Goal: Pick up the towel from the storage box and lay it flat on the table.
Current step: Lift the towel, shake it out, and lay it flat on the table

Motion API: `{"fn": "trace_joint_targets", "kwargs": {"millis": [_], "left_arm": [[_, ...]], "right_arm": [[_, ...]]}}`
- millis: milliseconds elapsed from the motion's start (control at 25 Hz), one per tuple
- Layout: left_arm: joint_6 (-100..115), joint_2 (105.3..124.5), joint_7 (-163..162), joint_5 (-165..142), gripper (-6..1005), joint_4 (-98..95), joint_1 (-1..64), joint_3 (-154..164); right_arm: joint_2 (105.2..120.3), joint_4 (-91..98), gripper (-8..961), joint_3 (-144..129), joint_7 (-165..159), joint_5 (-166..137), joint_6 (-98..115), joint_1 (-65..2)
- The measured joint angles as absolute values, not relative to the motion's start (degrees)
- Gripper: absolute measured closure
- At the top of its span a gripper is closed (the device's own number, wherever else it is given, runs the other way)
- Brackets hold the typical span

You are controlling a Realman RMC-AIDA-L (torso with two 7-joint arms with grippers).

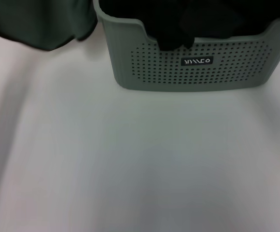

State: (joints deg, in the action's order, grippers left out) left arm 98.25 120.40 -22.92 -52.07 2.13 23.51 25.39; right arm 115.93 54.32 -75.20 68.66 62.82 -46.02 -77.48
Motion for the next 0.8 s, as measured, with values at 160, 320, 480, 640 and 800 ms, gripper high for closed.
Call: {"fn": "trace_joint_targets", "kwargs": {"millis": [160,320,480,640,800], "left_arm": [[102.5,120.37,-25.3,-52.2,987,-1.8,22.0,27.5],[104.1,120.08,-29.4,-52.2,987,-6.7,20.9,30.0],[104.2,120.04,-34.6,-52.4,987,-12.1,20.3,31.4],[104.7,119.89,-39.7,-52.4,986,-16.7,19.7,31.7],[105.3,119.8,-44.7,-53.4,986,-21.3,19.4,31.7]], "right_arm": [[115.83,58.4,935,-71.0,70.4,65.6,-56.1,-73.7],[115.63,60.3,934,-66.1,72.1,68.2,-65.9,-70.8],[115.55,60.6,933,-61.5,74.9,70.5,-71.7,-68.6],[115.23,60.8,932,-55.5,75.8,72.8,-77.1,-67.0],[113.95,60.6,931,-52.4,76.3,75.8,-81.5,-65.6]]}}
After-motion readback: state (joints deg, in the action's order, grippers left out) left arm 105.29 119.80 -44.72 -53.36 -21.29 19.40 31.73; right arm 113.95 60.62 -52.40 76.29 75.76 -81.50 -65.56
